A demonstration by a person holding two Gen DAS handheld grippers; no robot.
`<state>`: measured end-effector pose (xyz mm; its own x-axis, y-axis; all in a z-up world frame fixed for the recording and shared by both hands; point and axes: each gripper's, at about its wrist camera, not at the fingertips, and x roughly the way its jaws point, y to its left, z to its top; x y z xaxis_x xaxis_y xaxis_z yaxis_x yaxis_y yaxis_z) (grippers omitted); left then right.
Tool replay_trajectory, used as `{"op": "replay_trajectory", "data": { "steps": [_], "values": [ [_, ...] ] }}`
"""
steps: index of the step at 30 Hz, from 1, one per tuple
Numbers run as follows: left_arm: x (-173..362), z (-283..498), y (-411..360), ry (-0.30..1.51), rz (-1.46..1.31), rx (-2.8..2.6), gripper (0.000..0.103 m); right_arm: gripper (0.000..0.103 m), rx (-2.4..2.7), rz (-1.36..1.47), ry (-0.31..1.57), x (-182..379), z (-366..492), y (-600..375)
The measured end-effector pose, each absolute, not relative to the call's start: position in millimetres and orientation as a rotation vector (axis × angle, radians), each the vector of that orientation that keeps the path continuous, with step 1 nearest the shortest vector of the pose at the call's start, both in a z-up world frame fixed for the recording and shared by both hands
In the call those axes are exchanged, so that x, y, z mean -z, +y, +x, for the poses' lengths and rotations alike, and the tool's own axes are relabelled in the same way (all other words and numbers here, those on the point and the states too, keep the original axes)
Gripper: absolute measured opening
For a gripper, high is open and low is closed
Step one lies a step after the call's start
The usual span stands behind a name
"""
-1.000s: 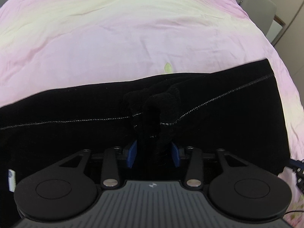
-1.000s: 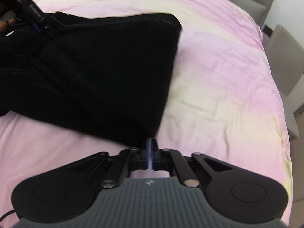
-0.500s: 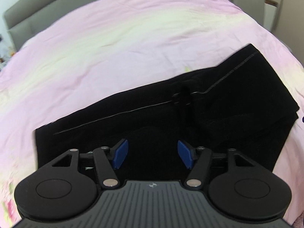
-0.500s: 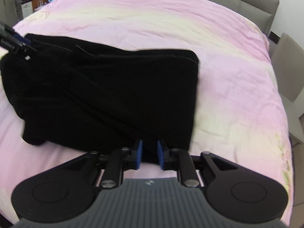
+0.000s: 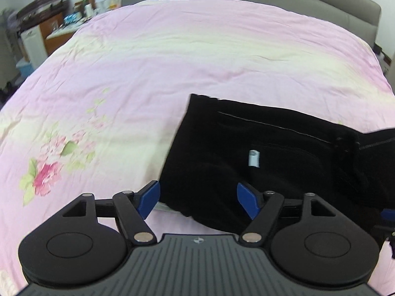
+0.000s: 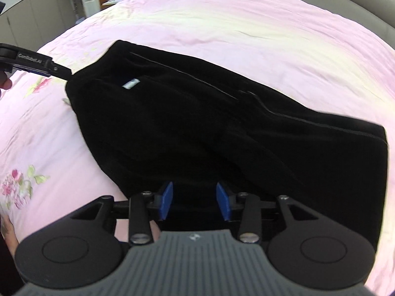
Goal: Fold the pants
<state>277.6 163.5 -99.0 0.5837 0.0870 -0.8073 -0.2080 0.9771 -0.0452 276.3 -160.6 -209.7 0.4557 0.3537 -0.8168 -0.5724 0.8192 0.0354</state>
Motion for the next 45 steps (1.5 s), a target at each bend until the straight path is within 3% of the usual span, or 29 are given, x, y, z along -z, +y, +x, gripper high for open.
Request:
{"op": "replay_trajectory", "data": {
  "steps": [15, 32, 35, 41, 45],
  "values": [
    [144, 286, 262, 0.947, -0.578, -0.046, 0.089, 0.039, -0.571, -0.306, 0.920, 212, 334, -28],
    [207, 348, 280, 1.092, -0.682, 0.125, 0.090, 0.039, -0.589, -0.387, 1.045, 258, 372, 13],
    [218, 361, 268, 1.144, -0.663, 0.102, 0.082, 0.039, -0.603, -0.398, 1.047, 257, 373, 13],
    [216, 371, 253, 1.217, -0.585, 0.062, 0.078, 0.039, -0.601, -0.413, 1.045, 258, 375, 15],
    [210, 370, 253, 1.231, -0.557, 0.073, 0.068, 0.039, -0.599, -0.409, 1.037, 257, 372, 17]
  ]
}}
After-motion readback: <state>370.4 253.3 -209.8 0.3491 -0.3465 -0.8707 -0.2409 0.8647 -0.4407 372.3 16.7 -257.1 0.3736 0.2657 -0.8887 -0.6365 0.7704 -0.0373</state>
